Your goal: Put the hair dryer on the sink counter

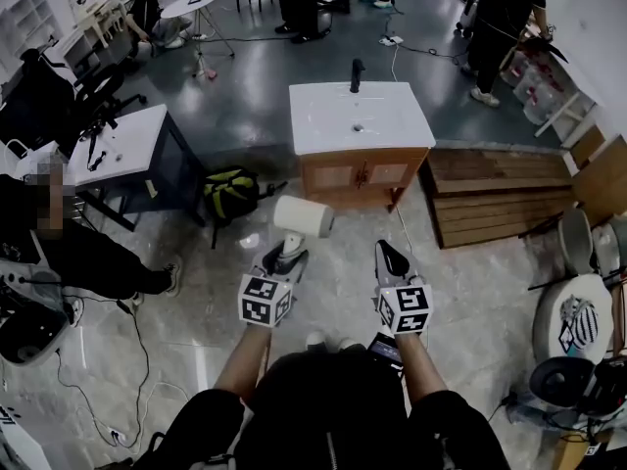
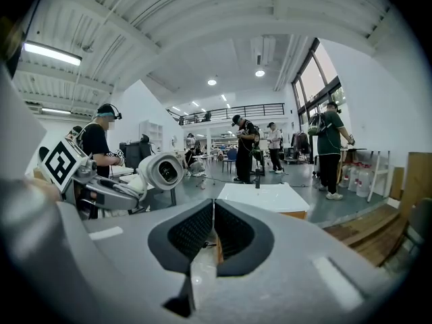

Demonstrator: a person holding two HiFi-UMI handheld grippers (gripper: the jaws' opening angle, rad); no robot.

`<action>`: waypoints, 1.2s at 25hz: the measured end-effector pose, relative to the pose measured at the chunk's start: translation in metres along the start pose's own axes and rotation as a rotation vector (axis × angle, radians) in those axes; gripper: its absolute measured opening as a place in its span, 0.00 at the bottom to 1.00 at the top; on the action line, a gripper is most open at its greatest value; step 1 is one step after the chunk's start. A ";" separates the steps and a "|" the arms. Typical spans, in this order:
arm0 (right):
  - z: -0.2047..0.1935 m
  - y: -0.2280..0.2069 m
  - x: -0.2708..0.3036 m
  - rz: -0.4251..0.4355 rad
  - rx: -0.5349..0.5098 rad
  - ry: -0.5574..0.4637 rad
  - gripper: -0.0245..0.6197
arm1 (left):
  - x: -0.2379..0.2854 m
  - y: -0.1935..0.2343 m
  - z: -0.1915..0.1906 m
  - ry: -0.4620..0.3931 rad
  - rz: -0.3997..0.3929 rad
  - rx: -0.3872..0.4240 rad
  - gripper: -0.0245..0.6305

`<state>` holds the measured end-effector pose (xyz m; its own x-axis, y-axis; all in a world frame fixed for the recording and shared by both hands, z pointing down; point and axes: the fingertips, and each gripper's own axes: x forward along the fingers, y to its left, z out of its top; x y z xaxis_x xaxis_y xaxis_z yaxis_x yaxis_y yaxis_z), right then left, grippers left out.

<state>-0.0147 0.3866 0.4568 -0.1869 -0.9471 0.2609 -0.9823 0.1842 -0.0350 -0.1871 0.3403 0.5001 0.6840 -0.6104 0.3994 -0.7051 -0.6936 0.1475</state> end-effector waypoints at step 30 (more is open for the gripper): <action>0.002 -0.035 0.095 -0.020 -0.017 -0.012 0.05 | 0.075 0.063 0.012 -0.017 -0.010 -0.006 0.35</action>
<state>0.0021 0.2898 0.4805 -0.1676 -0.9537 0.2496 -0.9854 0.1698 -0.0130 -0.1784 0.2463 0.5282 0.6941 -0.6096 0.3829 -0.6992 -0.6975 0.1571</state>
